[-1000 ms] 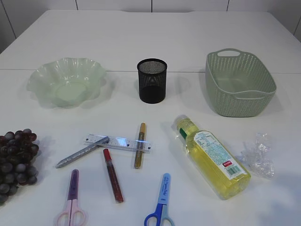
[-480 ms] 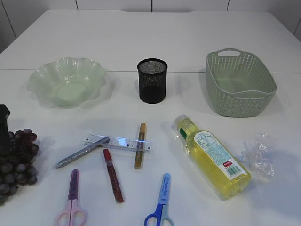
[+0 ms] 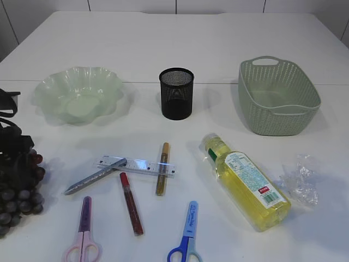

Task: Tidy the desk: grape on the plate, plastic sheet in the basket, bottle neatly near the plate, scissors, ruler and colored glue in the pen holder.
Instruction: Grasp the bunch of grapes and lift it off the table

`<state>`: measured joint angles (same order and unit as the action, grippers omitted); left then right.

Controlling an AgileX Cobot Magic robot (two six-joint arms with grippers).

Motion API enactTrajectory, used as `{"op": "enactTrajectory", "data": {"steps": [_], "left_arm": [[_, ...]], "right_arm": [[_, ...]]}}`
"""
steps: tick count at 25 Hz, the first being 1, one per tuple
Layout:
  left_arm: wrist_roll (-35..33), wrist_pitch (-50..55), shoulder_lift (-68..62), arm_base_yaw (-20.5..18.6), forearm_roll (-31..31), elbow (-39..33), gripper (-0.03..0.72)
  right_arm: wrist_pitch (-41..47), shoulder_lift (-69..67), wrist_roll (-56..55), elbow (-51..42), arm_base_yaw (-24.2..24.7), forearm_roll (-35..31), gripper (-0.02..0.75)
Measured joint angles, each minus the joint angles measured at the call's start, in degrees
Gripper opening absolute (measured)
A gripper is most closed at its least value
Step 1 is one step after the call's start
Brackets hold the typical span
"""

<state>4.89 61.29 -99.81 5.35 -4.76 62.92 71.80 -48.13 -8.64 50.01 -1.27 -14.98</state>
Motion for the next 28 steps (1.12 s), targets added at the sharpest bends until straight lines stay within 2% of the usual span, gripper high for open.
{"op": "enactTrajectory", "data": {"steps": [16,28], "left_arm": [[0.1,-4.2,-7.2,0.0,2.9,0.3,0.589],[0.1,-4.1,-12.1,0.0,2.8,2.7,0.589]], "right_arm": [[0.0,0.0,0.3,0.0,0.0,0.0,0.531],[0.0,0.0,0.6,0.1,0.0,0.0,0.531]]}}
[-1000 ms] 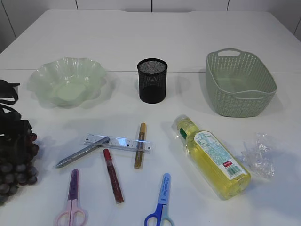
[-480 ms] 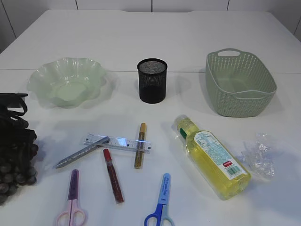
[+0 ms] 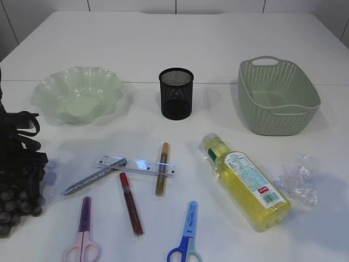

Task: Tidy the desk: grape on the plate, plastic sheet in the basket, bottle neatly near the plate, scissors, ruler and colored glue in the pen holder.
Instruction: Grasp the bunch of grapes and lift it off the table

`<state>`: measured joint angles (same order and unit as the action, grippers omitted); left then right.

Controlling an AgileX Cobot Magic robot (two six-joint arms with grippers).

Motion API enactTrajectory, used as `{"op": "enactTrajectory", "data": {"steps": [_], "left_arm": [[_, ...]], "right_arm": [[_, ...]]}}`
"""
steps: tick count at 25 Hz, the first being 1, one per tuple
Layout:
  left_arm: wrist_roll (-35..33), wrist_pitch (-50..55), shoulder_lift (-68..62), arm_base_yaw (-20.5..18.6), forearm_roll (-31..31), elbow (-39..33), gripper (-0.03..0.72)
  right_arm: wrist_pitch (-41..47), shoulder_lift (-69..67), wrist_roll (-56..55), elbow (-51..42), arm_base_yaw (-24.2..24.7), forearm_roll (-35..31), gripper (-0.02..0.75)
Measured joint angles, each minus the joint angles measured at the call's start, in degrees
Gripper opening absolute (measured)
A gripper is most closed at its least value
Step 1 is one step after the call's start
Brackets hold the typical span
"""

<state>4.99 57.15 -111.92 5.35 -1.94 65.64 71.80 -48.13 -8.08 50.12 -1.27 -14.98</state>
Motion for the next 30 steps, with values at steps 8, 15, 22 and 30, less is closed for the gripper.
{"op": "enactTrajectory", "data": {"steps": [8,15,22,30], "left_arm": [[0.0,-1.0,-0.9,0.0,-1.5,0.4,0.575],[0.0,-1.3,-1.2,0.0,-1.5,0.4,0.385],[0.0,-1.0,-1.2,0.0,-1.5,0.4,0.210],[0.0,1.8,1.8,0.0,-1.1,0.0,0.191]], "right_arm": [[0.0,0.0,0.1,0.2,0.0,0.0,0.531],[0.0,0.0,0.1,0.2,0.0,0.0,0.531],[0.0,0.0,0.1,0.2,0.0,0.0,0.531],[0.0,0.0,0.2,0.2,0.0,0.0,0.531]]}}
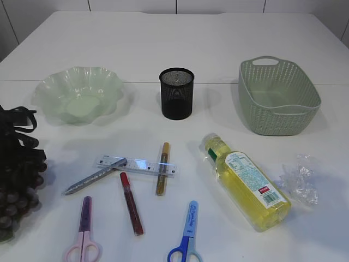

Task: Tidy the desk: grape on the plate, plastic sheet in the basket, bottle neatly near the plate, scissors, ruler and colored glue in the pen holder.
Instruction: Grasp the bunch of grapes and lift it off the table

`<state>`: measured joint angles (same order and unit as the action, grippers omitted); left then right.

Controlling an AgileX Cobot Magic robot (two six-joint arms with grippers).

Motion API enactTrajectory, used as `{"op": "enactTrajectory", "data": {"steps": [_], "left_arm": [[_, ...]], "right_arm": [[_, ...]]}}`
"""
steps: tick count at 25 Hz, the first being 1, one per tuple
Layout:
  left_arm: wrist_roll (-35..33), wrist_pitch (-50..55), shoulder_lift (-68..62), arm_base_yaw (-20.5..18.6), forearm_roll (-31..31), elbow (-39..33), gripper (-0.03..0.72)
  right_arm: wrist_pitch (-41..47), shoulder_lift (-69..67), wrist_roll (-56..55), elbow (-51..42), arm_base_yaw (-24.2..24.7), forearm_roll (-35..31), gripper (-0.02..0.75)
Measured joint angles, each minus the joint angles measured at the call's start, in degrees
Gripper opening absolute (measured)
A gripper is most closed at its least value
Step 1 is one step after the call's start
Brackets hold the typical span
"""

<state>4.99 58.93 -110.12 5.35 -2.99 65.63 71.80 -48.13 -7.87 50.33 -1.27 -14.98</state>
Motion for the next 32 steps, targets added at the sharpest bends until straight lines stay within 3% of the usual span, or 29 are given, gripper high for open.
{"op": "enactTrajectory", "data": {"steps": [7,32], "left_arm": [[0.0,8.6,7.6,0.0,0.3,0.0,0.183],[0.0,11.9,32.8,0.0,-7.2,1.1,0.179]], "right_arm": [[-0.1,0.0,0.0,0.1,0.0,1.6,0.531],[-1.9,0.0,0.0,0.1,0.0,2.6,0.531]]}}
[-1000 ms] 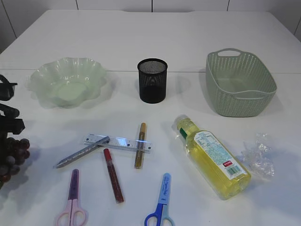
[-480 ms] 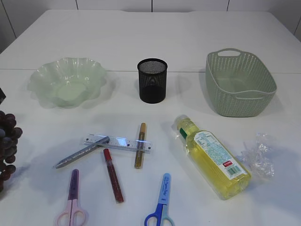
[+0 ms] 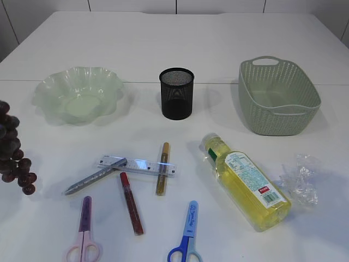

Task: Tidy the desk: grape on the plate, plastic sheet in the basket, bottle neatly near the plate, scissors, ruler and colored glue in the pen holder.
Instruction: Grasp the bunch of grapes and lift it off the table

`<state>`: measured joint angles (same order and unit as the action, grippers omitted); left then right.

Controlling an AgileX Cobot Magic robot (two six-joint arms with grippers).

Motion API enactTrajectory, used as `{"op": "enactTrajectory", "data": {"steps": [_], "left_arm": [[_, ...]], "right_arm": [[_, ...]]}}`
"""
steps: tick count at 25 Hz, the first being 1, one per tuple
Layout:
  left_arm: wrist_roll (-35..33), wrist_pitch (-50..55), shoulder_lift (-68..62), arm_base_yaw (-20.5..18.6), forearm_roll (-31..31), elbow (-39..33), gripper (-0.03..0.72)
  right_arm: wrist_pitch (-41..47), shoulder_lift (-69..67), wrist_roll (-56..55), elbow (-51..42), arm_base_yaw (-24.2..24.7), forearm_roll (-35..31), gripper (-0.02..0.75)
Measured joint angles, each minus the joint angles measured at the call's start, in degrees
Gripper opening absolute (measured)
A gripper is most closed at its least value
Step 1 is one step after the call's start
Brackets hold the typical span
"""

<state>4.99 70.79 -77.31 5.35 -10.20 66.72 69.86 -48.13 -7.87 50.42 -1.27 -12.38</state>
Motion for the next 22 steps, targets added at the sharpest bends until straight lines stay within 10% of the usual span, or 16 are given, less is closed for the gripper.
{"op": "enactTrajectory", "data": {"steps": [22], "left_arm": [[0.1,-11.9,-8.0,0.0,-2.1,19.9,0.179]], "right_arm": [[0.0,0.0,0.0,0.0,0.0,3.9,0.531]]}}
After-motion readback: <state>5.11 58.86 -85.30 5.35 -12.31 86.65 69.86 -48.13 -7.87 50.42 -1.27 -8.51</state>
